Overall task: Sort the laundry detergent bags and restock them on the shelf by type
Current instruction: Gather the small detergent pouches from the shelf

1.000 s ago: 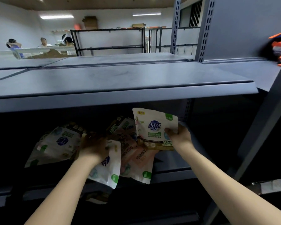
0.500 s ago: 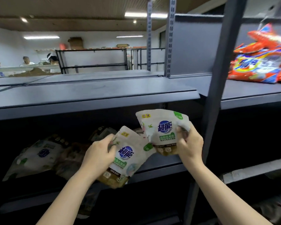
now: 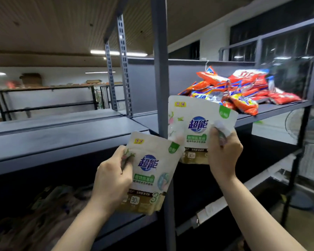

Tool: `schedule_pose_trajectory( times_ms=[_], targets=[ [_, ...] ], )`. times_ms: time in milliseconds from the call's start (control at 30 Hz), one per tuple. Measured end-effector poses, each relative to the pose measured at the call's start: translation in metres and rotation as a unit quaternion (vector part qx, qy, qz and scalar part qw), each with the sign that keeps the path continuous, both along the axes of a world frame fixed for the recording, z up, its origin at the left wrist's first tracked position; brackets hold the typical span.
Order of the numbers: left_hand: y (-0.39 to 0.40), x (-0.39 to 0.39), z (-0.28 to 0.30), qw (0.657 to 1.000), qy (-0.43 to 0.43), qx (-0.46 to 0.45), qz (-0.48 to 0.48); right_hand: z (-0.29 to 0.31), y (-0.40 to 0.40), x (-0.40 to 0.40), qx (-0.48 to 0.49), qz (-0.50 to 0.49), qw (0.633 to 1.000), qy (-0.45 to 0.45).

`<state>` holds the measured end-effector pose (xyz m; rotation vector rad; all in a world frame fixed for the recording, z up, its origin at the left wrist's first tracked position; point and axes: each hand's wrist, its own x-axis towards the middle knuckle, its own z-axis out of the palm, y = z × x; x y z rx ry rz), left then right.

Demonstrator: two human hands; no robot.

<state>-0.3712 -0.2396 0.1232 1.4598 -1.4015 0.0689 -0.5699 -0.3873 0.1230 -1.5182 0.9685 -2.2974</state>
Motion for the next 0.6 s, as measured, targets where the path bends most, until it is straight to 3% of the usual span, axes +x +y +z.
schedule_pose_trajectory(
  times_ms=[300,467,600],
  targets=[
    [-0.089,-0.072,0.025,0.993,0.046,-0.095,0.056,0.059,-0.111,-0.042,0.075,0.074,0.994,-0.041],
    [-0.139,-0.099,0.036,0.982,0.080,-0.118,0.123,0.078,-0.215,-0.021,0.131,0.168,0.977,0.006],
    [-0.173,-0.120,0.051,0.965,0.083,-0.145,0.202,0.090,-0.286,0.014,0.233,0.192,0.950,0.084]
  ],
)
